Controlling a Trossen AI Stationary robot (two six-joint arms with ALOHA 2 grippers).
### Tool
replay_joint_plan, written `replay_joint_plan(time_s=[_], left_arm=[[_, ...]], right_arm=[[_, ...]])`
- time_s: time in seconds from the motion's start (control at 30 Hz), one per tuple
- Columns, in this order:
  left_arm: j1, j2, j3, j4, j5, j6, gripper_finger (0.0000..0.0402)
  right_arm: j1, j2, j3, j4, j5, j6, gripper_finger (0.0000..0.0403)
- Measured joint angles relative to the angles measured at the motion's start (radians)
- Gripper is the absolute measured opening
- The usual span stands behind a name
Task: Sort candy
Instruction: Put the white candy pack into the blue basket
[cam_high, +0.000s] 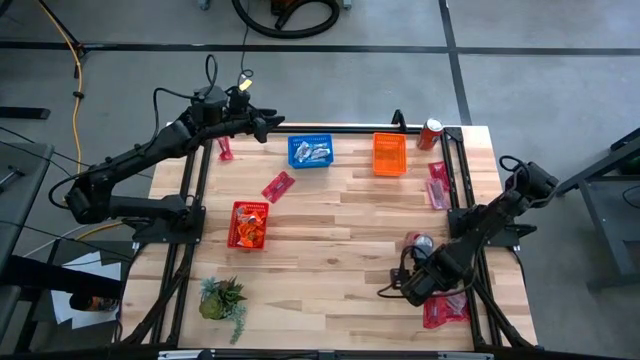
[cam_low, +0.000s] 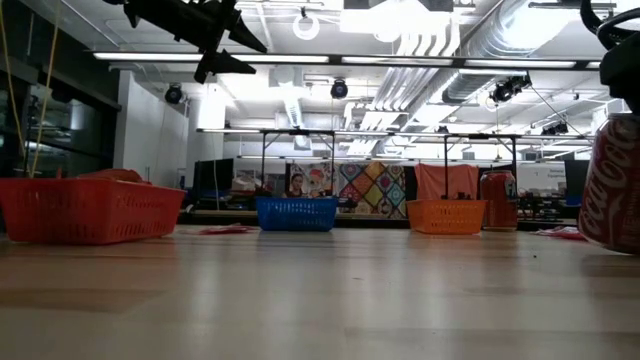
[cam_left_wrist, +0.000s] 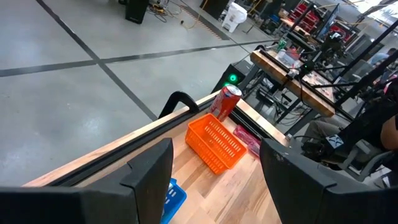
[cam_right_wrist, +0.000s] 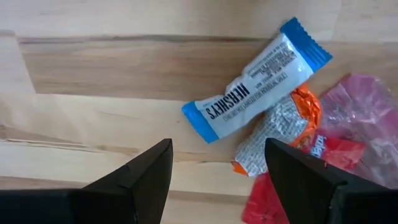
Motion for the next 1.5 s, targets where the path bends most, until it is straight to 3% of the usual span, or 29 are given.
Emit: replay_joint_plan(time_s=[0.33,0.7,1.03,1.5], left_arm=[[0.0,0.0,0.0,0.0,0.0,0.0,0.0227],[0.0,0.0,0.0,0.0,0.0,0.0,0.0227],[-0.001,0.0,0.0,-0.004,0.0,0.0,0.0227],[0.0,0.0,0.0,-0.006,0.0,0.0,0.0227]], right_arm=[[-0.005,0.0,0.022,-0.004,0.015,-0.052,0.025],[-0.005,-0.002,0.117,-0.196,0.02,-0.1,0.025],[0.005,-0.002,0.035,-0.088,-0.005,0.009,0.025],[0.006,0.024,-0.058,0.062,0.006,-0.016,0.025]])
